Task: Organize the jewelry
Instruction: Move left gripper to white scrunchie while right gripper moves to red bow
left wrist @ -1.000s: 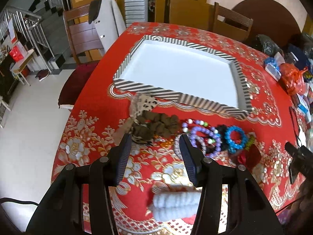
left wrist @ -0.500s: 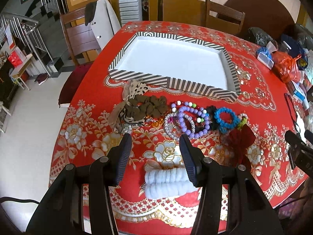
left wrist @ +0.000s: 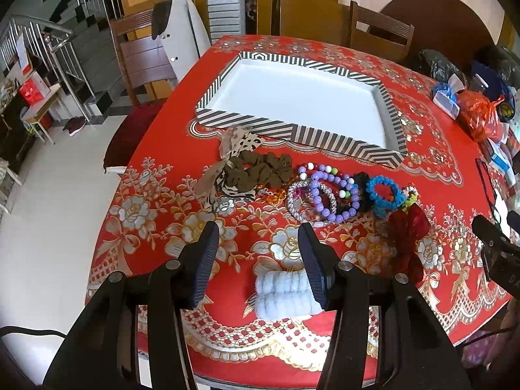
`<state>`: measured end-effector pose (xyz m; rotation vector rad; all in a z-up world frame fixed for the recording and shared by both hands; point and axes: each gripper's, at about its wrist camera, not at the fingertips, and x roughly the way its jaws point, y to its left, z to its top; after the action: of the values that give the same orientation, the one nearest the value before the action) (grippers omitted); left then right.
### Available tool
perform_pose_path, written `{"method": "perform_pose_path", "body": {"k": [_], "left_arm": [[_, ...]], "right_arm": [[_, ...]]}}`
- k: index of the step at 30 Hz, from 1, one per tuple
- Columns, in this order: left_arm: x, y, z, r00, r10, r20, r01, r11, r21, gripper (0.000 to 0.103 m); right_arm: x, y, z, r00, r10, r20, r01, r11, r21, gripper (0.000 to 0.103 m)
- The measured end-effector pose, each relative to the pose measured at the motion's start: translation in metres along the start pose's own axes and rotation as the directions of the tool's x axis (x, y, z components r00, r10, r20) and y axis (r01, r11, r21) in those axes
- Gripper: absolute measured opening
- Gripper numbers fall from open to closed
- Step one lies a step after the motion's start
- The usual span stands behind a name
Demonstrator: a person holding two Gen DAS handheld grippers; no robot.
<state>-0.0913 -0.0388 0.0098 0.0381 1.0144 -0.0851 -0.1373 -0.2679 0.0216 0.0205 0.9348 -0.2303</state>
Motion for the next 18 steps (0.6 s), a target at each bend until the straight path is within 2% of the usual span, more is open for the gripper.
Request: {"method": "perform_pose_path", "body": {"k": [18], "left_arm": [[-0.0036,0.0039,-0.0018,1.000,-0.001,-0.001,0.001,1.000,-0.004,0.050]], "right_arm": [[-0.0012,0.0039,-0.0009,1.000,0.022,-0.007,-0.022,1.000,-0.015,0.097]]}}
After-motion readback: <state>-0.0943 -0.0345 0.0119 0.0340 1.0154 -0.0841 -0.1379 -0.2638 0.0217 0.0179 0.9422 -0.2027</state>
